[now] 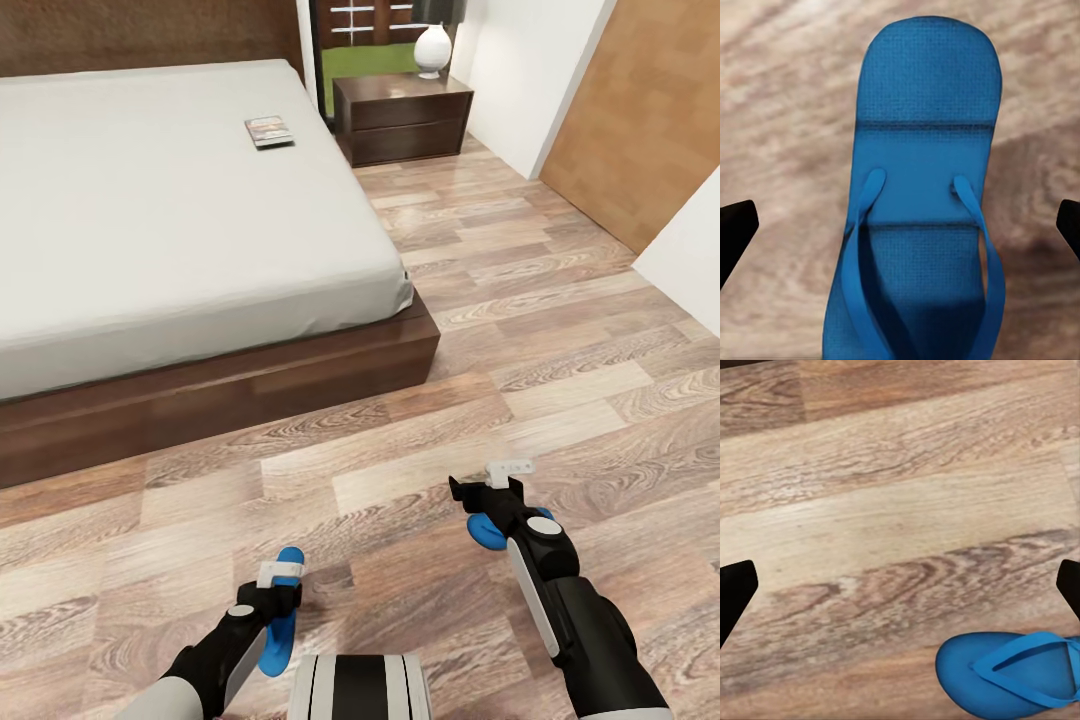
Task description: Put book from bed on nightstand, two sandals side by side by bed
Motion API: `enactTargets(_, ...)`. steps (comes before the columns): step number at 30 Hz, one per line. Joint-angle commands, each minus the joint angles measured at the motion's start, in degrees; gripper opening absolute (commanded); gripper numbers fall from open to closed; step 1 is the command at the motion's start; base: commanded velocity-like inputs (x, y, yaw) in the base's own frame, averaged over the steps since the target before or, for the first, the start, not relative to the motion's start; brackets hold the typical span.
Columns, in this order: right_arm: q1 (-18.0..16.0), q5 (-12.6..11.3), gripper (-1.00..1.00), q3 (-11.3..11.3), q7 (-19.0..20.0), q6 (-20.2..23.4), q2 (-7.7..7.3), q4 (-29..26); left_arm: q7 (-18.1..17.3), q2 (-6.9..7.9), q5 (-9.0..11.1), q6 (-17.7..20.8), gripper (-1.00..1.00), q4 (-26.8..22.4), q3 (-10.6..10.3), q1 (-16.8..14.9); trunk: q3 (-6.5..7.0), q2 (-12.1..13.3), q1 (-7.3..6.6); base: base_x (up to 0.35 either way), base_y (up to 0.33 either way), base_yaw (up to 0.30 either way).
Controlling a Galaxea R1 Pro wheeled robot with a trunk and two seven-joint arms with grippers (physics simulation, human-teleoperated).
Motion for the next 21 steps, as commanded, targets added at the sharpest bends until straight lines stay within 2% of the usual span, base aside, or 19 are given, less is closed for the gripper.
enactTargets(1, -0.01, 0.08, 1.0, 0.05, 0.08, 0.31, -0.03, -0.07, 0.48, 0.05, 0.55, 0.31, 1.0, -0.13, -0.46, -0.01, -0.03, -0.01, -0.01, 0.0, 0.0, 0.0)
enactTargets(21, -0.03, 0.08, 1.0, 0.05, 0.06, 0.31, -0.08, -0.06, 0.62, 0.03, 0.26, 0.25, 1.0, 0.13, -0.32, -0.03, -0.03, -0.01, -0.01, 0.0, 0.0, 0.0)
